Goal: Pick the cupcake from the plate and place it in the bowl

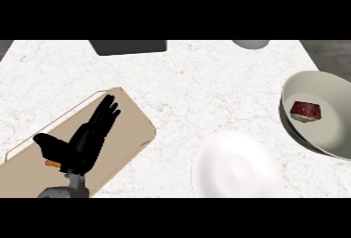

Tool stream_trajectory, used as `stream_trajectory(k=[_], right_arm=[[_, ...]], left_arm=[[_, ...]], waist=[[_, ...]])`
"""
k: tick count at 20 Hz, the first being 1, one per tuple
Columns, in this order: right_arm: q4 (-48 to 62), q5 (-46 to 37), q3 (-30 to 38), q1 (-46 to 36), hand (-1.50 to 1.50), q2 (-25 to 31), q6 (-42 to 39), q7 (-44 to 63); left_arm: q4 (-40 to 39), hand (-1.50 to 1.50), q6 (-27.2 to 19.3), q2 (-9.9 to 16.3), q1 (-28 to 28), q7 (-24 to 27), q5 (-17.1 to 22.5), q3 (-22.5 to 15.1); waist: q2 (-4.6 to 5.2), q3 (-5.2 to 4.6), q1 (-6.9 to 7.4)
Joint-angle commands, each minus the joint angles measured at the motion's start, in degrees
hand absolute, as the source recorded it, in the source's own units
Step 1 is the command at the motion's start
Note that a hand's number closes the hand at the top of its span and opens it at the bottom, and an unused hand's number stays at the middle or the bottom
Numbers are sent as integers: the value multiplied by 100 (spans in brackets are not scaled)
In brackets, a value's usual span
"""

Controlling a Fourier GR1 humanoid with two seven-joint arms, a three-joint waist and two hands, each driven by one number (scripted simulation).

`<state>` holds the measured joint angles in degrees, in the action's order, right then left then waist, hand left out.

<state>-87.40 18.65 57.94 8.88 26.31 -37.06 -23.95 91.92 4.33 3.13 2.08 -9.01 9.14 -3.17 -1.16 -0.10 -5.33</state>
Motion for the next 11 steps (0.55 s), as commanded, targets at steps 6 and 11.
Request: stream_trajectory(k=[6,11], right_arm=[[-677,1074,1167,2914,150,-1353,-2181,-1362],[-1075,771,915,3687,150,-1823,-2739,-1452]], left_arm=[[337,0,39,40,-182,-208,128,6],[215,0,101,121,-145,-94,150,116]], waist=[[-13,25,-28],[-53,39,-76]])
